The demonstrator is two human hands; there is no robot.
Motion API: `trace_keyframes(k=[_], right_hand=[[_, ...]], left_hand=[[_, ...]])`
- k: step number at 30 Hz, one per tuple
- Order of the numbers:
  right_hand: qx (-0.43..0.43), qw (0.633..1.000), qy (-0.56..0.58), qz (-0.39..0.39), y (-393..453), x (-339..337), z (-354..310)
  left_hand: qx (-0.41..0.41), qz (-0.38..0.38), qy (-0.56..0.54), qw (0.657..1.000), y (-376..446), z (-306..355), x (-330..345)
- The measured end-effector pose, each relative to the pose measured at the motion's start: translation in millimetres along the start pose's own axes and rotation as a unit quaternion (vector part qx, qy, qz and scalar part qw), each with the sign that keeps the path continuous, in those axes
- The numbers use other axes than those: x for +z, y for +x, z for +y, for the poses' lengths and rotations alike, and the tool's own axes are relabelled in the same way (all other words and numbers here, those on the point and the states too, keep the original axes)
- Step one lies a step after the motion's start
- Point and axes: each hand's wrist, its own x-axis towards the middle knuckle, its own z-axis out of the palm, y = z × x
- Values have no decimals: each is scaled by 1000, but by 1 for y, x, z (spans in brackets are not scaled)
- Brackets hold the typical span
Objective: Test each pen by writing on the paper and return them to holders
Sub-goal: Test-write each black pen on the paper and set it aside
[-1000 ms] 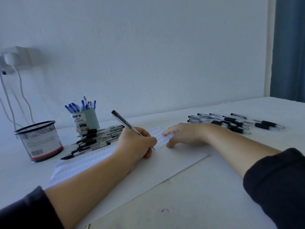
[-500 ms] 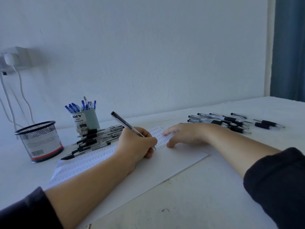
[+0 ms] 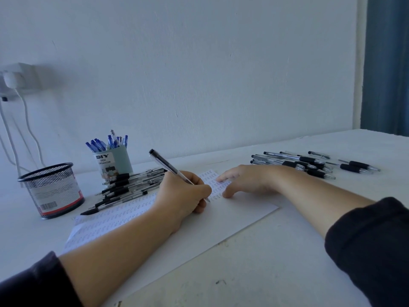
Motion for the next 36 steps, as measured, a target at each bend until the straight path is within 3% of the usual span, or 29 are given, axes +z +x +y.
trace_keyframes(k=[28,36], right_hand=[[-4,1000,-6,0,-1,0,-1],[7,1000,-12,8,-3,0,0]], left_hand=[[12,-5,-7,1000,-1,0,1],[-3,91,-182,979,15,0,-16]])
